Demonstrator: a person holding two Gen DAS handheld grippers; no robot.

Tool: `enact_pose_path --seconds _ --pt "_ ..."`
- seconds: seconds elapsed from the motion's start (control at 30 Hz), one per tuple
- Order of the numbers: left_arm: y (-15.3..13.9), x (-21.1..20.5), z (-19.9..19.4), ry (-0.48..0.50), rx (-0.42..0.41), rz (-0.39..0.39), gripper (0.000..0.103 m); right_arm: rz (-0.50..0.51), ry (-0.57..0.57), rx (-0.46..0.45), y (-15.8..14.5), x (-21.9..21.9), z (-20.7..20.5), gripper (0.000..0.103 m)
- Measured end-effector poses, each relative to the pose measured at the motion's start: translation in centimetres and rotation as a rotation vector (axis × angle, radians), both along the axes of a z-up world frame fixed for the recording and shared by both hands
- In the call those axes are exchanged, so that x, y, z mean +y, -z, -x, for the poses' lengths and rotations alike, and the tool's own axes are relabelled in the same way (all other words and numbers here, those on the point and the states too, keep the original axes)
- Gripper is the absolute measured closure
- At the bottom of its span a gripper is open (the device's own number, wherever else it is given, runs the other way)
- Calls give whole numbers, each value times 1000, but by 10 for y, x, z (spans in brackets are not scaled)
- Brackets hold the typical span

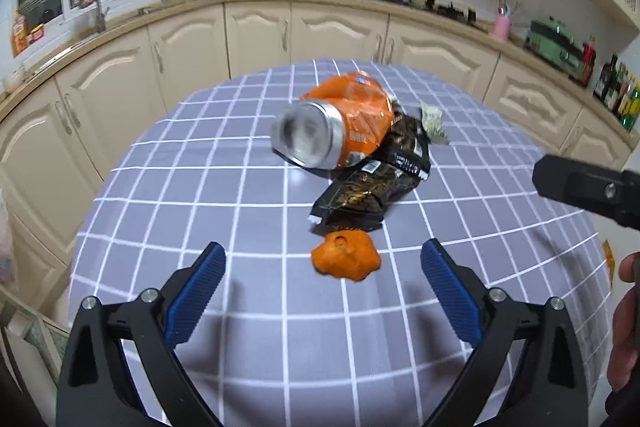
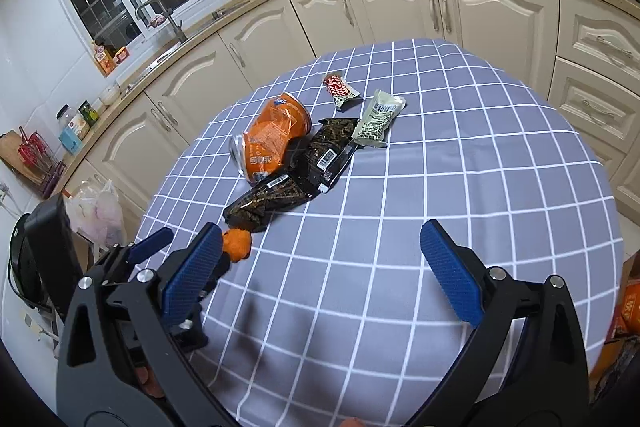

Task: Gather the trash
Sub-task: 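Grasp the orange peel chunk with the left tool while the right tool grasps the black wrapper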

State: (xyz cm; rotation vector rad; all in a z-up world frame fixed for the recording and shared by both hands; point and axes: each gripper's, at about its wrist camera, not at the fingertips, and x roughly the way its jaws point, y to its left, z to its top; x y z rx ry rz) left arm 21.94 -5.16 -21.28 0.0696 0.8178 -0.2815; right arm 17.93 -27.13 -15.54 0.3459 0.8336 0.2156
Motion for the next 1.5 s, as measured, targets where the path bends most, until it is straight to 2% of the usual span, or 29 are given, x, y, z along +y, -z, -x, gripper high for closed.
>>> enact_pose_path --seconds 0.03,0.07,0.1,0.13,0.2,0.27,0.33,0.4,0.5,0.6,0.67,0.7,0.73,0.83,0.87,0.9,0.93,1.1,1.23,1.27,1.33,1.37,1.43,1.47,1.5 --pt "3 -2 -4 8 14 -6 10 -4 2 5 2 0 -2 6" --pt "5 -5 -7 20 28 -7 17 -8 3 14 5 1 -6 6" --pt "9 -8 -11 51 56 1 38 -10 2 20 7 1 -8 6" --pt "11 -9 -12 63 74 4 55 -11 1 28 9 3 -10 6" --pt "11 -10 -11 75 73 24 65 -13 -8 37 12 9 -14 6" --pt "10 -8 -8 99 73 52 70 -12 -21 45 15 16 -18 6" --pt "6 -4 -3 95 48 65 79 -11 -34 60 20 28 -24 6" --pt "4 3 3 75 31 53 79 -13 -46 73 24 39 -30 6" --pt "4 20 5 36 44 87 79 -16 -53 86 29 59 -40 6" --pt "-2 26 7 53 28 127 75 -25 -26 95 31 64 -45 6" --pt "-5 26 9 72 20 141 52 -29 -1 92 28 60 -44 6" --pt "-6 24 10 67 1 123 31 -25 10 92 26 59 -44 6" --pt "-6 23 10 62 -10 103 26 -18 11 91 25 59 -45 6" --pt "4 18 1 86 53 87 28 7 2 105 26 67 -51 6" --pt "8 16 -3 103 86 87 36 9 1 114 28 70 -54 6" --pt "9 15 -5 99 91 70 50 7 4 124 29 72 -56 6" --pt "9 13 -4 107 87 58 68 6 7 128 31 74 -58 6" --pt "9 16 9 151 76 43 69 42 -9 147 37 90 -62 6" --pt "7 36 19 112 61 77 77 165 -21 124 42 106 -64 8" --pt "6 41 22 99 61 89 78 236 -26 111 43 112 -62 14" --pt "5 51 27 66 50 91 79 303 -31 92 45 114 -57 27" --pt "5 53 28 61 49 94 79 326 -31 80 45 112 -52 42" --pt "6 55 30 60 52 98 78 308 -35 75 45 100 -47 62" --pt "6 55 31 64 49 91 77 272 -53 78 45 93 -45 62" --pt "6 55 31 67 52 84 72 254 -62 82 44 89 -42 62"
